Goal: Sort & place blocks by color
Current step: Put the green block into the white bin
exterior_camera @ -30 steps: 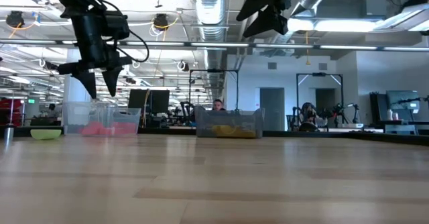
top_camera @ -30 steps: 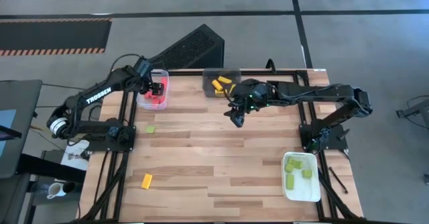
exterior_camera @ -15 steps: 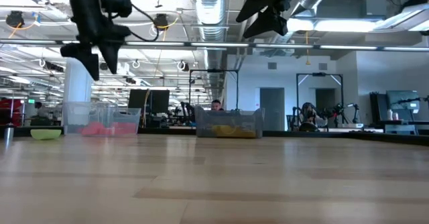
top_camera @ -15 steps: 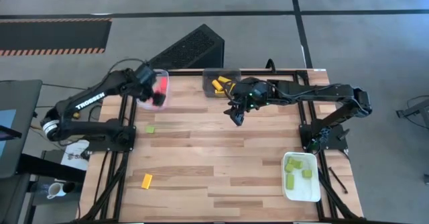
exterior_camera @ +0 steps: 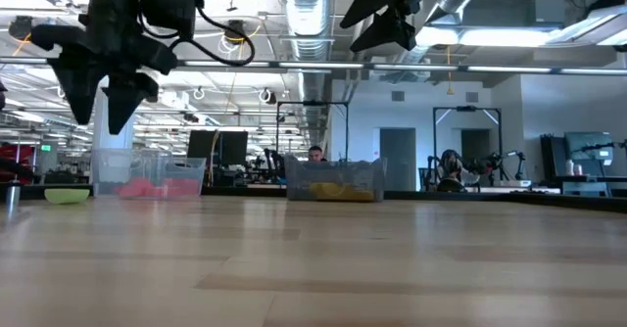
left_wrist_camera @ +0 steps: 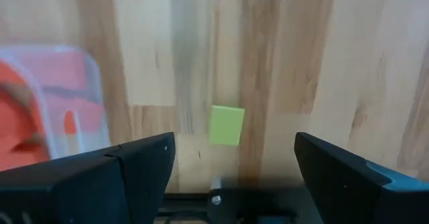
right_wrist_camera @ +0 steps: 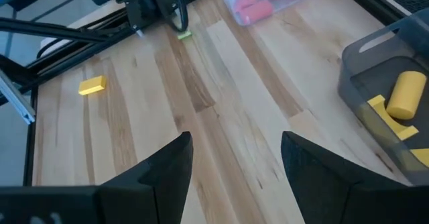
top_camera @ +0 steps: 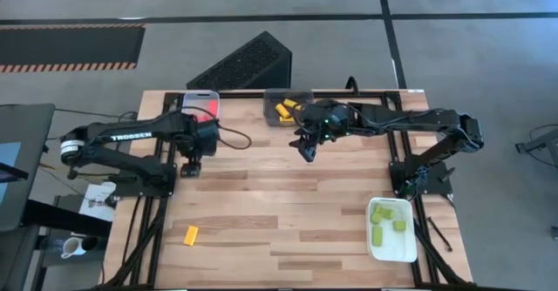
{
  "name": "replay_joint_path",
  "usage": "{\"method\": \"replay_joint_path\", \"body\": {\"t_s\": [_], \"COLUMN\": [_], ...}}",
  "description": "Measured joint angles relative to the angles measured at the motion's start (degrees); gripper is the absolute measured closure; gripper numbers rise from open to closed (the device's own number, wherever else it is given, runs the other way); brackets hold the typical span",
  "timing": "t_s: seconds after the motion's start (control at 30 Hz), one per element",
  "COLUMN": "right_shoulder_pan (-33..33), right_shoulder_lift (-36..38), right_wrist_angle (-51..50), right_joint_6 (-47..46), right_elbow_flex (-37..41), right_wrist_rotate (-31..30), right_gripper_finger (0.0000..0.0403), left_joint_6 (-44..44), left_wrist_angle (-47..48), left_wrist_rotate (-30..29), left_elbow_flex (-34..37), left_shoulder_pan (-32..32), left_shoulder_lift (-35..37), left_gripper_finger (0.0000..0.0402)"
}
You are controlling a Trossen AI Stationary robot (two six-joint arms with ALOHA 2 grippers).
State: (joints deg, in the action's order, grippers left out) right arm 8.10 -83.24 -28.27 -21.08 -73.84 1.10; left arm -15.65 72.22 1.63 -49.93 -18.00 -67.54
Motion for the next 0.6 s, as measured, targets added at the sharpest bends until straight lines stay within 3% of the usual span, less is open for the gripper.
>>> {"method": "replay_joint_path", "body": {"t_s": [0.17, 0.33, 0.6], "right_shoulder_pan": [-1.0, -2.2, -3.5], "right_shoulder_lift": [0.0, 0.0, 0.0], "right_wrist_angle": [0.0, -0.2, -0.4], "right_joint_6": [0.1, 0.1, 0.1], "right_elbow_flex": [0.0, 0.0, 0.0], "right_wrist_rotate": [0.0, 0.1, 0.0], "right_gripper_finger": [0.0154, 0.0154, 0.0154], "left_joint_6": [-3.6, -3.8, -3.9], "left_wrist_angle": [-0.6, -3.3, -7.4], "left_wrist_rotate": [0.1, 1.0, -3.4], "left_elbow_flex": [0.2, 4.8, 11.3], "left_shoulder_pan": [1.3, 1.3, 1.3], "left_shoulder_lift": [-4.1, -7.1, -8.6], "left_gripper_finger": [0.0116, 0.0116, 0.0116]}}
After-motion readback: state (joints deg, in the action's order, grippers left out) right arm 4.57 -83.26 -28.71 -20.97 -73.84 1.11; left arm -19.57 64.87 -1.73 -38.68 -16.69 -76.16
